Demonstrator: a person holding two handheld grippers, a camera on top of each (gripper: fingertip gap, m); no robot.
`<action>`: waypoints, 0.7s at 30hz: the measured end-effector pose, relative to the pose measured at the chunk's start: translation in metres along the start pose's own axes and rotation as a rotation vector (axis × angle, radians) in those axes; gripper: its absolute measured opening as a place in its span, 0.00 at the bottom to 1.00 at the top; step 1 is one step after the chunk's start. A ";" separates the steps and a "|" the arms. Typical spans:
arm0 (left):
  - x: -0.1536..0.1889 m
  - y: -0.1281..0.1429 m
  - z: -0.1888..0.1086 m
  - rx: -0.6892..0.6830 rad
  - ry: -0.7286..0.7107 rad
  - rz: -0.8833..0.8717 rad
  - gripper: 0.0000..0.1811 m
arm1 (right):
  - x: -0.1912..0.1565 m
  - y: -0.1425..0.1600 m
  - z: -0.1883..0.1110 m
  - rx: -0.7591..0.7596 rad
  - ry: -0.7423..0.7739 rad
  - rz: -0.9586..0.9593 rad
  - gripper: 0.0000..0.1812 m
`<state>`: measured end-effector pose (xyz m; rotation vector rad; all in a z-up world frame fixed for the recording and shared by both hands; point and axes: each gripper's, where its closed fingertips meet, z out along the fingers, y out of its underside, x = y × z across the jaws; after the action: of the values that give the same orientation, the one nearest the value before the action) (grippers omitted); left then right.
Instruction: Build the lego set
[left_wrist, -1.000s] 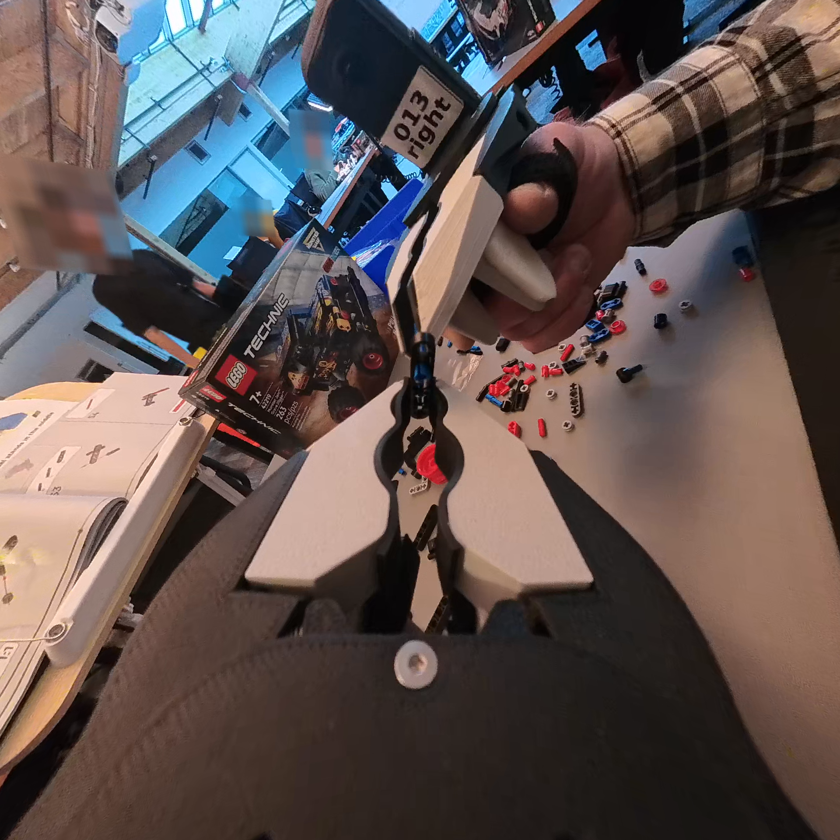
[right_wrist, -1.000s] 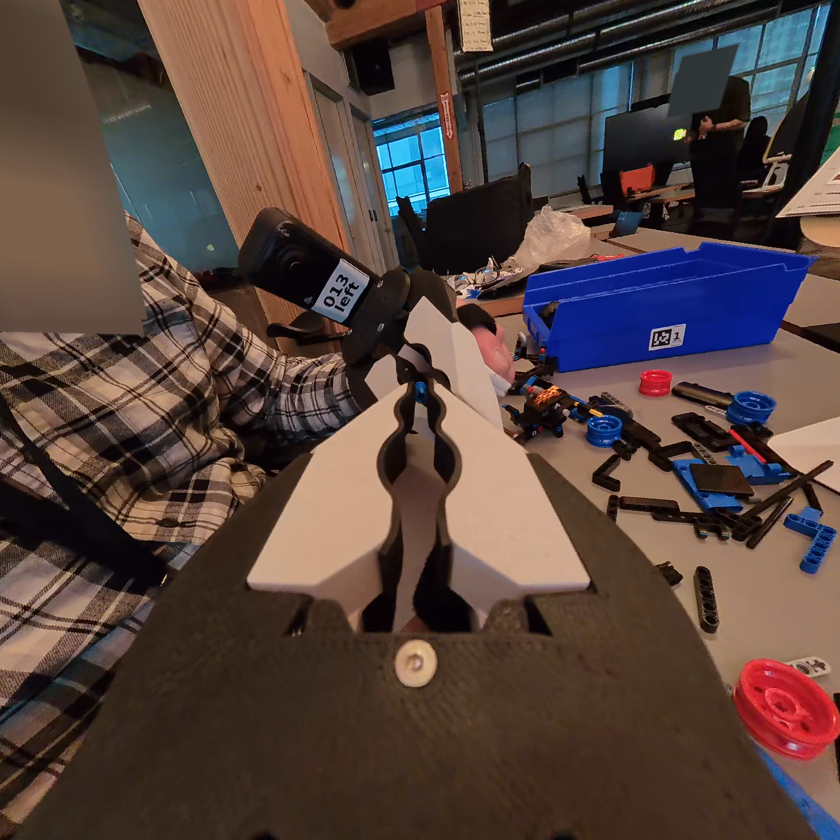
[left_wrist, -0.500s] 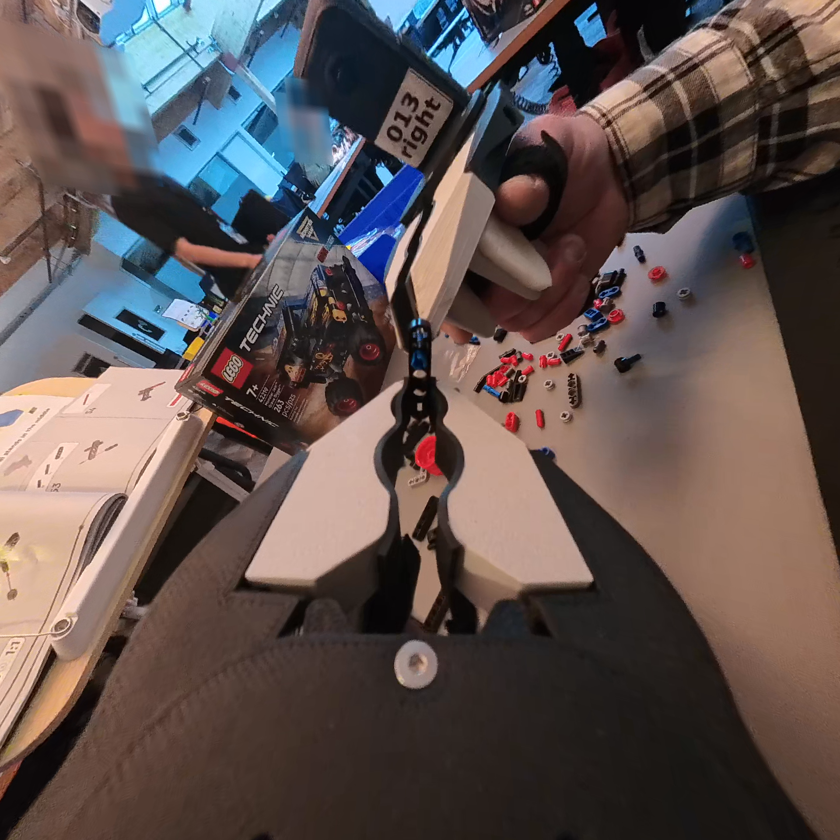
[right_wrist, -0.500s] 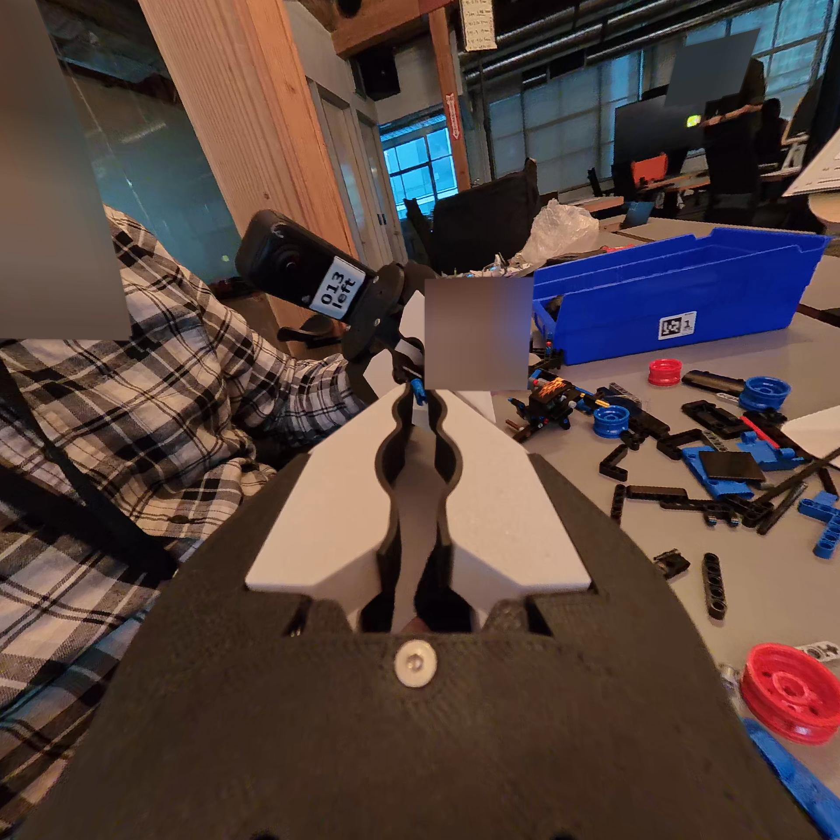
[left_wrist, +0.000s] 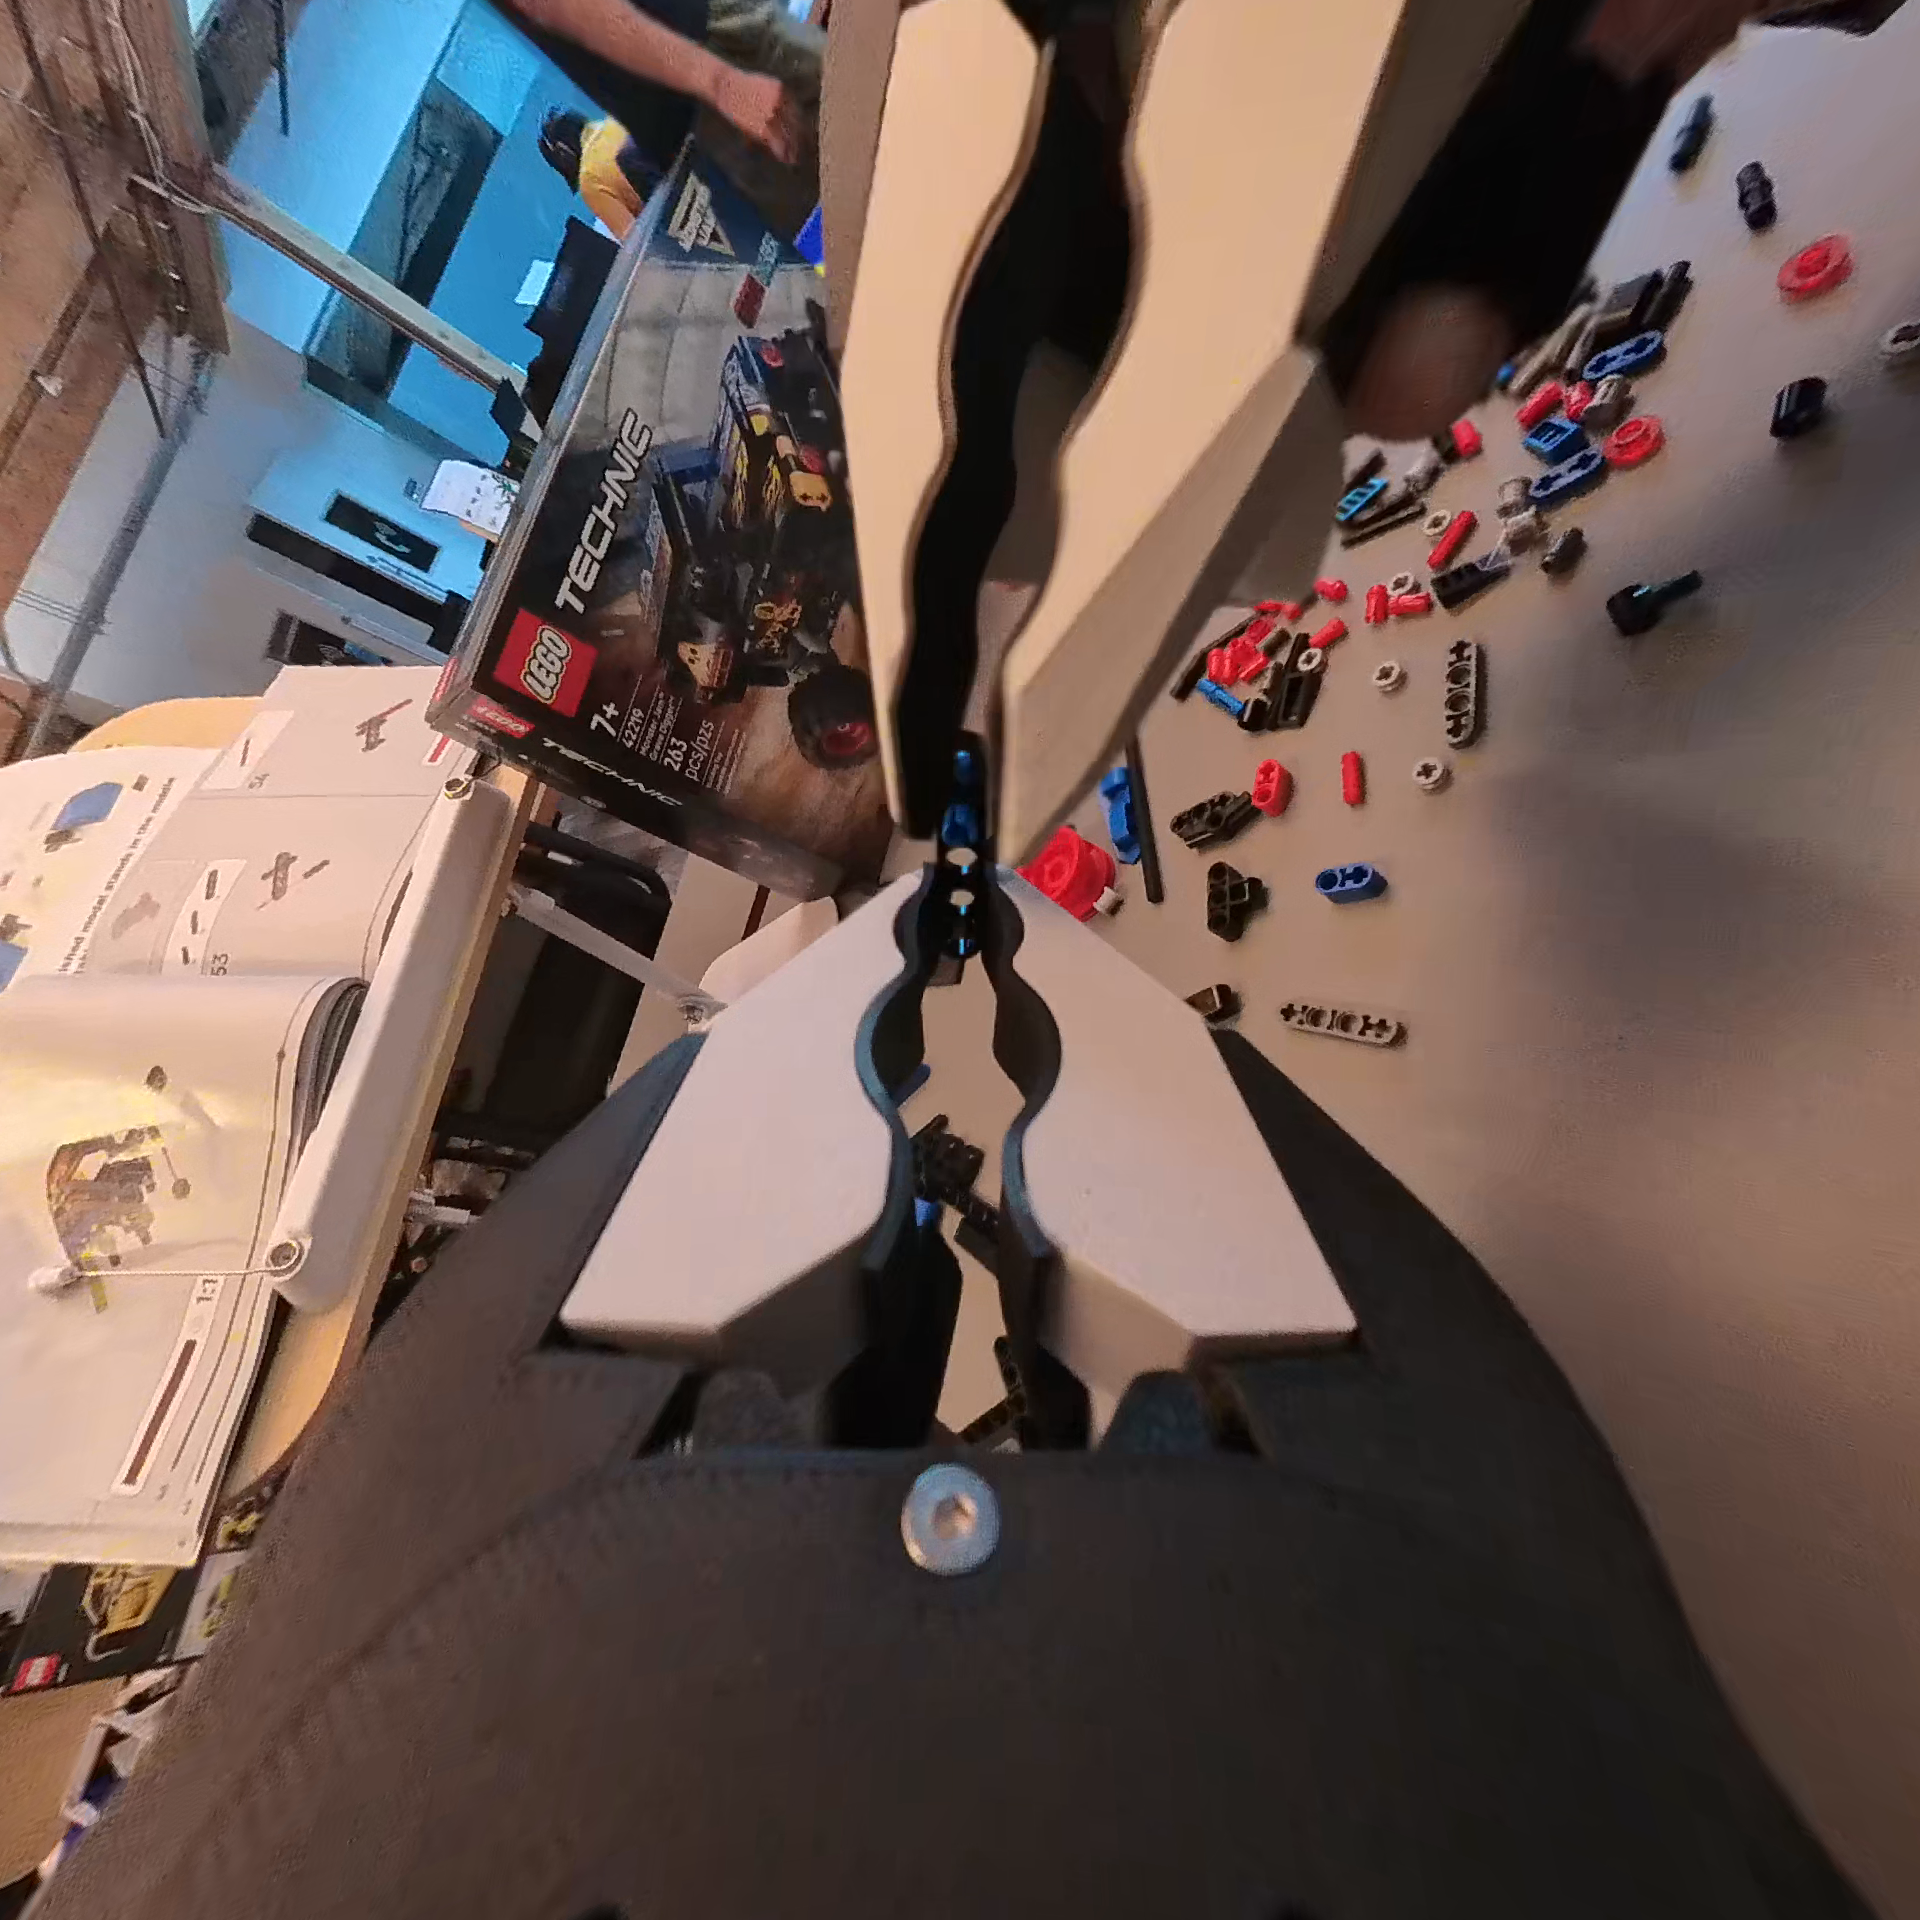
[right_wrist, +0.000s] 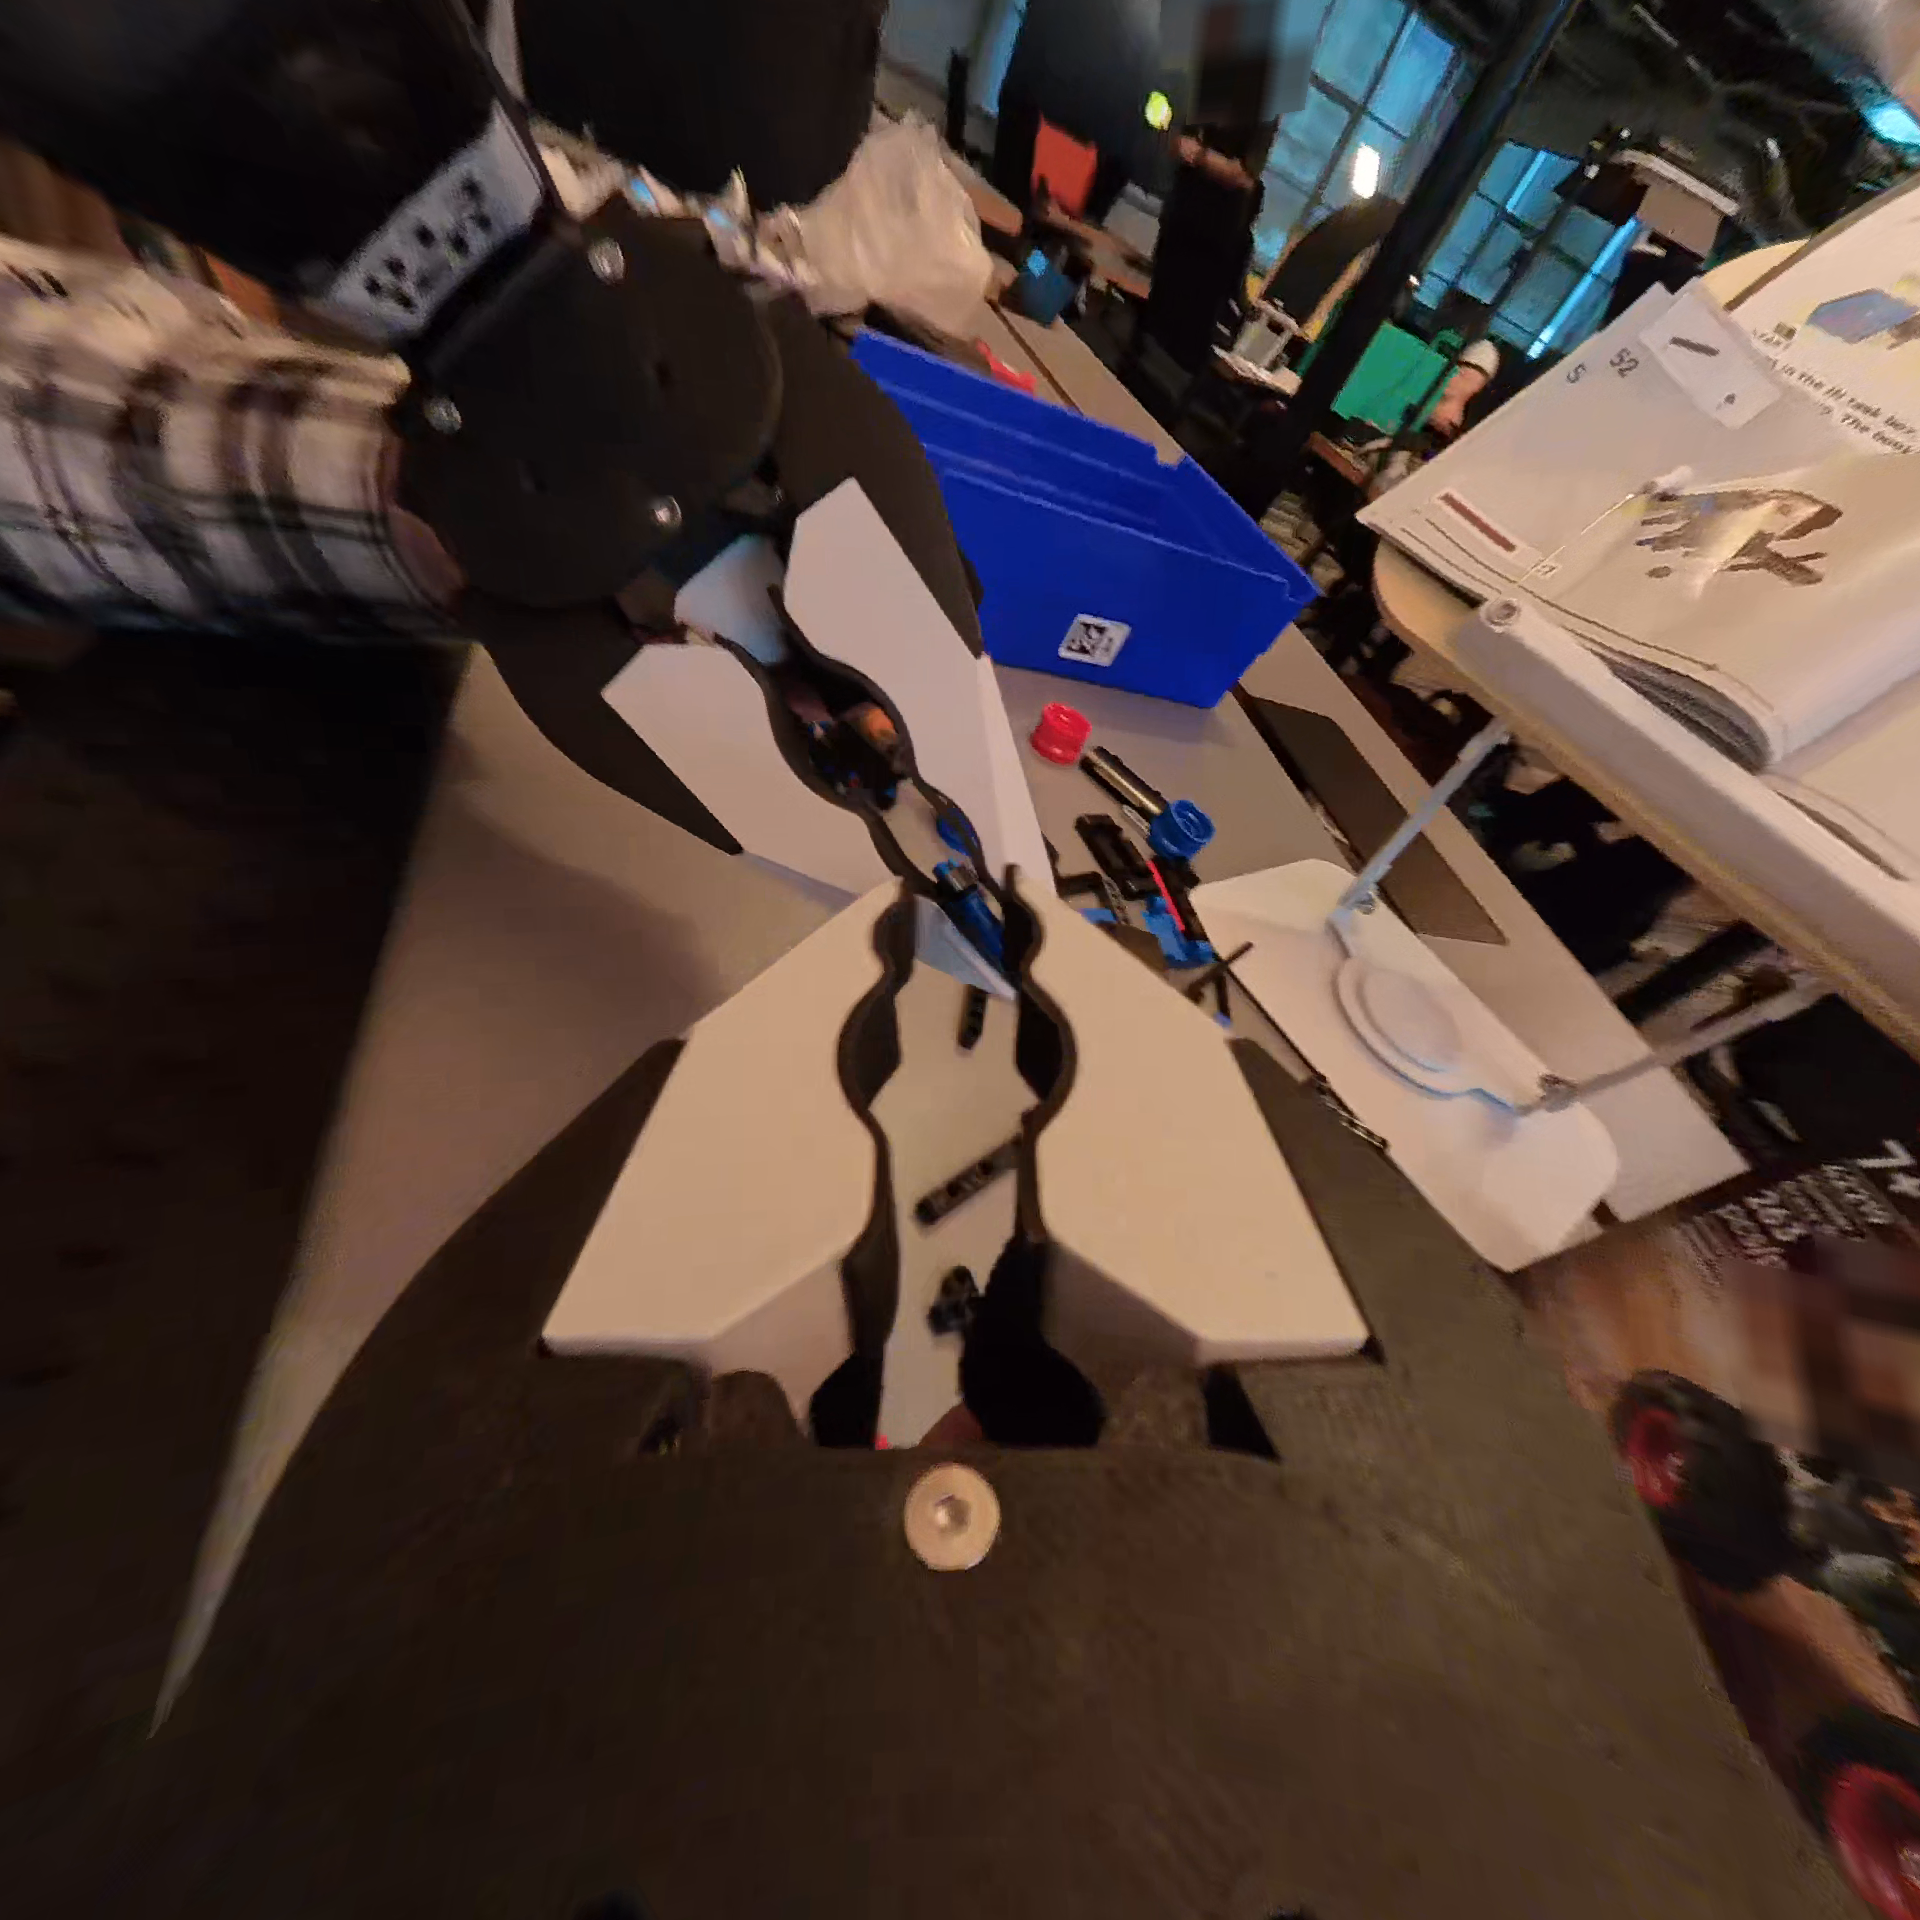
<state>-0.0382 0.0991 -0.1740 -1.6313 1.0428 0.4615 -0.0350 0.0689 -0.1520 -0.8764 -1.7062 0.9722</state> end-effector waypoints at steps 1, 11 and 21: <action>0.000 0.001 0.001 -0.009 -0.003 0.010 0.02 | 0.001 0.001 0.000 -0.011 0.014 -0.021 0.05; -0.003 -0.020 -0.009 0.174 0.053 -0.138 0.03 | 0.004 -0.014 -0.013 0.160 -0.084 0.157 0.03; 0.001 -0.012 -0.010 0.149 0.091 -0.140 0.02 | 0.007 -0.003 -0.010 0.135 -0.090 0.186 0.06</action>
<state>-0.0294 0.0893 -0.1645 -1.5913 0.9981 0.2134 -0.0278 0.0759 -0.1446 -0.9257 -1.6332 1.2529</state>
